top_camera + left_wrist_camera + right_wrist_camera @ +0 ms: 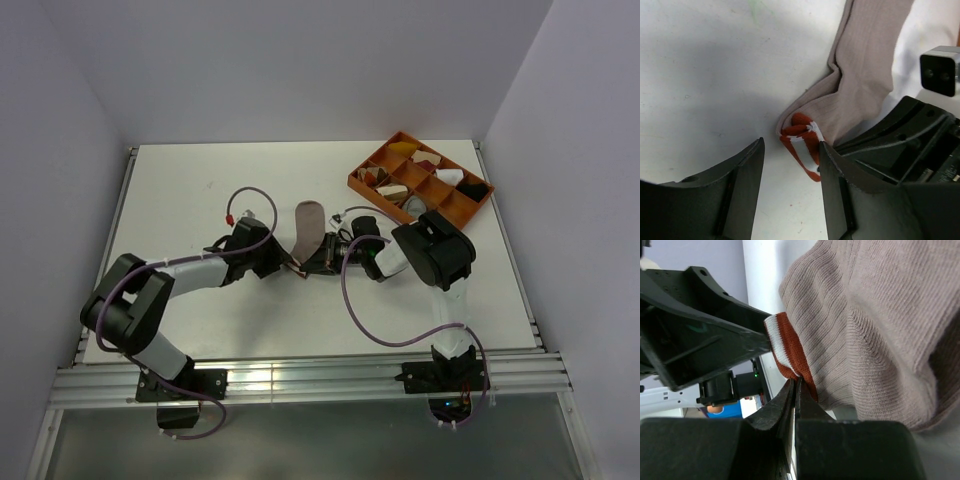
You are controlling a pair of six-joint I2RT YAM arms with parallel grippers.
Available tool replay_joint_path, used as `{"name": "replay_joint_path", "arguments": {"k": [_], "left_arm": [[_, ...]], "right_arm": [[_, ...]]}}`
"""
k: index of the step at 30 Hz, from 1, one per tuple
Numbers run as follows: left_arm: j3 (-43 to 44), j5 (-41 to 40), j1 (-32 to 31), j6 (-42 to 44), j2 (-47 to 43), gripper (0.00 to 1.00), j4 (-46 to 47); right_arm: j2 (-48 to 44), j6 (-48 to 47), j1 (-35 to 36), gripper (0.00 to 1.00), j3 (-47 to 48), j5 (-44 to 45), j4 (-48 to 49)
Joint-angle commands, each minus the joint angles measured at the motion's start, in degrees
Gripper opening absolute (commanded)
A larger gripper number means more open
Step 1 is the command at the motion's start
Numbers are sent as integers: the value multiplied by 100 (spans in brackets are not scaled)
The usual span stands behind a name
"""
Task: Roll the socks
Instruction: Roll the sock at the center of the board.
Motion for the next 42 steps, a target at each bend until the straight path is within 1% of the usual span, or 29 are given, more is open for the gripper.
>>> {"name": "replay_joint_path", "arguments": {"k": [1,6,10,12,13,14,16,17,19,20,21,22,23,24,25,26,27,28,29,30,31,32,33,34,35,36,38,39,42], "left_arm": [[78,-9,-37,-38,182,52,304],[78,8,-64,-38,358,49,330],[34,-9,-99,-38,455,48,392],[51,-18,-116,-29,525,44,366],[69,-18,-125,-29,552,41,348],[95,-27,-134,-12,561,34,305],[121,-53,-169,15,604,26,260],[165,-62,-169,41,613,17,208],[218,-97,-196,76,613,11,120],[297,-97,-196,137,613,4,50],[341,-97,-196,173,622,1,-81],[454,-106,-204,260,622,0,-152],[516,-106,-204,304,631,0,-240],[569,-97,-222,357,631,0,-363],[700,-306,-231,436,640,0,-590],[754,-352,-239,471,648,0,-714],[815,-369,-248,507,666,0,-820],[912,-378,-248,577,675,0,-1030],[956,-378,-248,612,684,0,-1119],[1009,-361,-248,647,719,0,-1198],[1088,-352,-240,700,728,0,-1364],[1114,-317,-248,726,745,0,-1418],[1141,-299,-248,762,763,0,-1488],[1202,-291,-248,814,780,1,-1602],[1229,-273,-248,832,798,0,-1664],[1281,-256,-248,867,824,0,-1699],[1325,-247,-248,920,859,0,-1805],[1378,-203,-248,981,877,0,-1840],[1466,-176,-248,1052,921,0,-1998]], "right_arm": [[135,49,-25,0,64,-25,-419],[258,374,-69,0,-6,-51,-59],[284,322,-87,0,20,-16,-155],[267,278,-87,0,46,19,-225],[258,260,-87,0,46,37,-269],[197,104,-87,0,72,72,-365],[118,-82,-87,0,108,194,-655],[74,-204,-87,0,108,230,-699],[-67,-389,-87,3,117,283,-822],[-146,-469,-87,4,108,318,-875],[-303,-548,-78,6,90,344,-937],[-400,-731,-70,12,90,388,-1007],[-506,-864,-69,15,108,484,-1112],[-785,-1021,-52,22,117,572,-1383],[-936,-1362,-34,26,108,695,-1507],[-1085,-1566,-8,30,108,1009,-1656],[-1270,-1777,18,34,125,1178,-2041],[-1559,-2240,105,38,169,1397,-2236],[-1718,-2471,167,40,187,1591,-2412],[-1868,-2717,237,42,196,2071,-2753],[-2121,-3207,412,48,257,2337,-2922],[-2211,-3446,518,50,292,2566,-3089],[-2282,-3666,632,52,327,3029,-3352],[-2413,-4034,764,52,362,3208,-3406],[-2458,-4203,1000,53,337,3410,-3355],[-2510,-4466,1125,53,249,3812,-3293],[-2563,-4713,1501,53,152,4175,-3135],[-2564,-4888,1608,53,47,4481,-2934],[-2546,-5144,1978,53,-76,4834,-2573]]}}
